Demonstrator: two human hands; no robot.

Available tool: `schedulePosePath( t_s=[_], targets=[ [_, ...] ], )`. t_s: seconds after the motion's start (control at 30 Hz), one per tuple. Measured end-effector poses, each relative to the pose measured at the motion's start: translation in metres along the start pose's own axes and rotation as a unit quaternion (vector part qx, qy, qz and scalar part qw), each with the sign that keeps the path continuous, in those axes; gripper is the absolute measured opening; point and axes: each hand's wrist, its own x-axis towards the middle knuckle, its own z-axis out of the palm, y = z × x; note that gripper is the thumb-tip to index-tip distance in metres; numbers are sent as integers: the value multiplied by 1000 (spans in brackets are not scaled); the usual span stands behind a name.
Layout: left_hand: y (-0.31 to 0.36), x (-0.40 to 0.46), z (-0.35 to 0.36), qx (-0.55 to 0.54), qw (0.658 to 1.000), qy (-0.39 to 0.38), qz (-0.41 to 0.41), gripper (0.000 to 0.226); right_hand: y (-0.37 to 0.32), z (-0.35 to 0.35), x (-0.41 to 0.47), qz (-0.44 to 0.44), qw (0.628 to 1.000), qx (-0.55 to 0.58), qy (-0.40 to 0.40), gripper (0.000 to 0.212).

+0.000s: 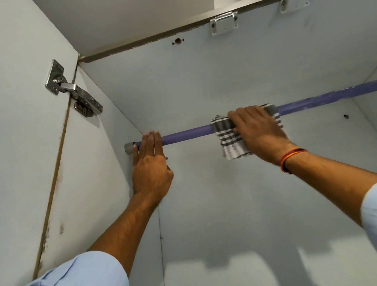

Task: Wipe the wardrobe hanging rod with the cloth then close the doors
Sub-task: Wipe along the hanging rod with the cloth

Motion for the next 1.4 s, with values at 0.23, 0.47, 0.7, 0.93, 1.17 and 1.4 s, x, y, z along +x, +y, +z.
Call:
schedulePosePath(
  t_s=[0.23,0.47,0.7,0.93,1.17,1.4],
  targets=[
    [0,3,3,9,1000,-15,-13,84,-25,11,0,42,998,-32,18,43],
    [0,3,2,1,999,-26,-19,89,-101,15,32,-13,999,51,-7,42],
    [2,3,-4,-3,999,-36,-11,92,-77,15,29,-25,999,20,7,31],
    [1,0,-9,23,998,-58,0,91,26,3,-10,19,999,-48,18,27],
    [20,2,-18,97,992,-80,-33,87,105,-19,-41,45,997,-68,-4,23],
    [157,19,-5,35,993,-18,114,87,102,-32,-38,39,997,-37,-52,30]
  ],
)
